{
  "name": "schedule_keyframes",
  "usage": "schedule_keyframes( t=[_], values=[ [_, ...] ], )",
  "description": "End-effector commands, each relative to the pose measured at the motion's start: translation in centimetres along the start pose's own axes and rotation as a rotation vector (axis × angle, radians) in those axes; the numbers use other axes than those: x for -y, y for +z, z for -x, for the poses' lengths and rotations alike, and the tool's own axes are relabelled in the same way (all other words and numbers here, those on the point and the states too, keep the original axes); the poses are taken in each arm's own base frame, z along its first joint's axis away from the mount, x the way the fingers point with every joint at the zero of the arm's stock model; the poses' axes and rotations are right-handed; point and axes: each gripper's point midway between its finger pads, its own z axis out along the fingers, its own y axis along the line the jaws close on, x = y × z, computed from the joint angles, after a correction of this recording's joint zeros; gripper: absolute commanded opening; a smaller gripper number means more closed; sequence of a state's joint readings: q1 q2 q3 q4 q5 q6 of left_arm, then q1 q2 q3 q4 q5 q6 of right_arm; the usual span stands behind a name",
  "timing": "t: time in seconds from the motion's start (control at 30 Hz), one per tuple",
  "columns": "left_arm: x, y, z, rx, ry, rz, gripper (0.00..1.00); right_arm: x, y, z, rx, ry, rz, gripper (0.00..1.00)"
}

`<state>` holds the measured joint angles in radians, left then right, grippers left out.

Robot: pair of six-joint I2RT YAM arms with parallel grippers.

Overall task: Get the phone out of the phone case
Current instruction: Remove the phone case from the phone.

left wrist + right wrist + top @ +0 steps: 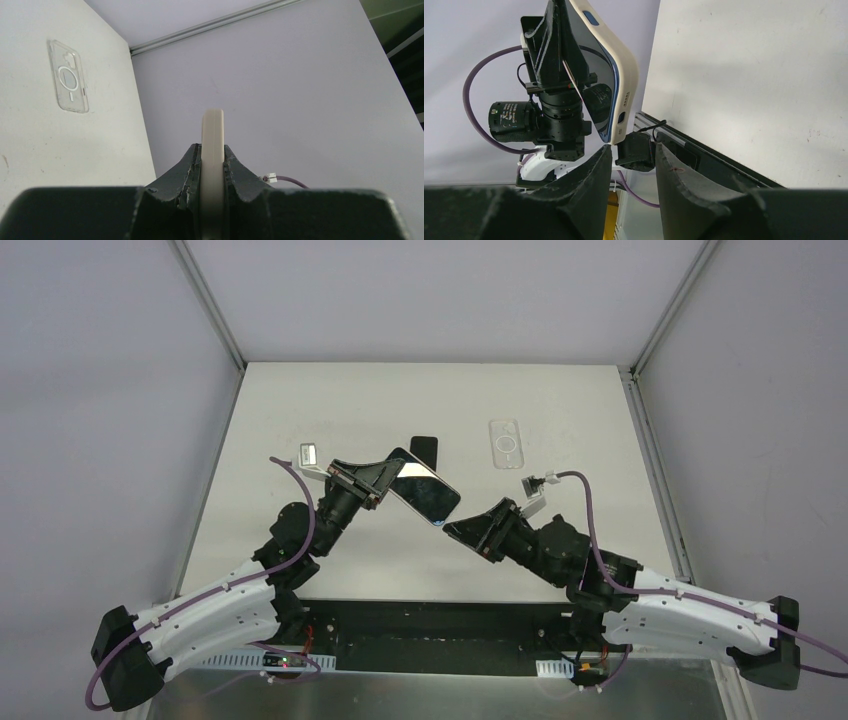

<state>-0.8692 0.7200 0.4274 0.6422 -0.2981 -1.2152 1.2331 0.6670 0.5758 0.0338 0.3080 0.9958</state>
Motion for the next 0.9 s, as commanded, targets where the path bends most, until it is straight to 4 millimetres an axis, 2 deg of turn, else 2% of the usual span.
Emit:
schedule_keyframes(
  t=[0.0, 0.43, 0.5, 0.67, 0.87],
  values=[
    [5.6, 0.0, 1.9, 0.048, -0.072, -0.156, 0.0, -1.6, -0.1, 0.8, 0.032, 0.029, 0.05, 0.4],
    [6.5, 0.0, 1.7, 0.033, -0.074, -0.175, 0.0, -1.3, 0.5, 0.6, 0.032, 0.031, 0.037, 0.38],
    [6.2, 0.0, 1.7, 0.038, -0.072, -0.169, 0.0, -1.5, 0.3, 0.7, 0.031, 0.028, 0.049, 0.4],
    [6.0, 0.0, 2.0, 0.053, -0.063, -0.162, 0.0, -1.9, -0.3, 0.8, 0.029, 0.008, 0.074, 0.52],
    [6.1, 0.1, 2.2, 0.062, -0.056, -0.162, 0.0, -2.4, -0.8, 0.7, 0.012, -0.016, 0.1, 0.53]
  ],
)
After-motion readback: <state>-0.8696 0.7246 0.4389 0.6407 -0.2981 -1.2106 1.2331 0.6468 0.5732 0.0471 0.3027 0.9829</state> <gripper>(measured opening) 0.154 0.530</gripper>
